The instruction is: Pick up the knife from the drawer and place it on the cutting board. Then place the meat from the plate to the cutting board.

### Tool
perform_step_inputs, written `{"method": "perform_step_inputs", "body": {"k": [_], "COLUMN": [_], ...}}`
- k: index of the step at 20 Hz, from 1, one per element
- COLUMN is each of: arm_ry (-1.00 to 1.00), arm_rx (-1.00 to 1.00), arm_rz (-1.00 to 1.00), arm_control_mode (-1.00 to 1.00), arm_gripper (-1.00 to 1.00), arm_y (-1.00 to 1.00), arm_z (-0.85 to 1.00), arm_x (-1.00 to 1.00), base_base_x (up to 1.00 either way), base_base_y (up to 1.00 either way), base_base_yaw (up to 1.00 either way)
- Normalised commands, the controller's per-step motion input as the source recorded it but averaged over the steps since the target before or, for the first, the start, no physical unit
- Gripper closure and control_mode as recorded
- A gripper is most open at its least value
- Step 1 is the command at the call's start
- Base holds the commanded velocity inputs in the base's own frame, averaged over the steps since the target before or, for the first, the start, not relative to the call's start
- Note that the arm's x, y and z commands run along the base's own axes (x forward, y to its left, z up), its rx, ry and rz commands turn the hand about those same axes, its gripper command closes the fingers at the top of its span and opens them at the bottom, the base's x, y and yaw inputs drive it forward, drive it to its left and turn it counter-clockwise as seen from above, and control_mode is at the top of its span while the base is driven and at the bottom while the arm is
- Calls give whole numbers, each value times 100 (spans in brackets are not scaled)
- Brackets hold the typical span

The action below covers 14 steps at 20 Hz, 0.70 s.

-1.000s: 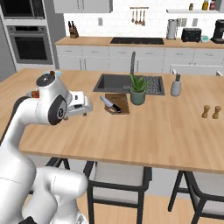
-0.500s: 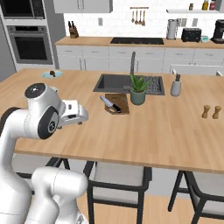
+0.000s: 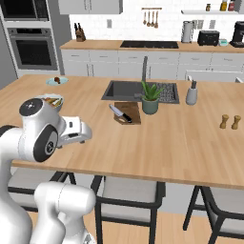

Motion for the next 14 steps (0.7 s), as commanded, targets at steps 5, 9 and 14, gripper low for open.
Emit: {"method": "perform_step_inputs", "body": {"k": [5, 9, 14], "arm_ry": [1, 0, 0], "arm_rx": [0, 0, 0], "arm_rz": [2, 0, 0], "arm_control_mode": [-100, 100, 100], "arm_gripper": [-100, -100, -100], "arm_y": [0, 7, 0], "arm_z": [0, 0, 0], "arm_x": [-37, -24, 0], "base_base_x": [0, -24, -48], "base_base_y": [0, 34, 99], "base_base_yaw": [0, 0, 0]}}
